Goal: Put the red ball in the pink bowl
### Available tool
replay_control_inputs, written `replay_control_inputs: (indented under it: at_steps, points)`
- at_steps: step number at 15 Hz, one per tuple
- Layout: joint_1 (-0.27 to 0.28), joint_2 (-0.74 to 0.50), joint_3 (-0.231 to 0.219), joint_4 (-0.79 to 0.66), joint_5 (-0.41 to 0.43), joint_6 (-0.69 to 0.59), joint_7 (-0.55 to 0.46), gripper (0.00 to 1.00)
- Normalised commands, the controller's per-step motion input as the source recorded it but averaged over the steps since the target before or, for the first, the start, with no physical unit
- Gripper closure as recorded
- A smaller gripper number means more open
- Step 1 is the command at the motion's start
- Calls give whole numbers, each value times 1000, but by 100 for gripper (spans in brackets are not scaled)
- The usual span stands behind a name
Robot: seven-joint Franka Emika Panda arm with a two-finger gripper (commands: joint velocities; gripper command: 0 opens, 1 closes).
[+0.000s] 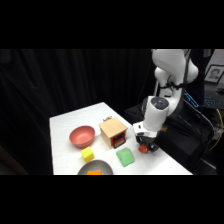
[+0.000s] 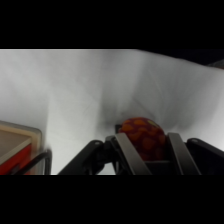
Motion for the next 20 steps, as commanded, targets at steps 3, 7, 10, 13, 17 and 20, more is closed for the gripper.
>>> replay_control_inputs:
  at_steps: [3,7,10,13,17,20]
  points:
    - [123,-123,-116,-42,-119,24,131,99]
    - [9,-272,23,-112,26,-121,27,98]
    - [-133,-457,203,-193,231,-260,-138,97]
    - [-27,-554,129,-206,484,-307,-365,97]
    - [-15,-545,57,-126,376,-341,-357,97]
    - [-81,-475,67,-40,265,-375,-312,97]
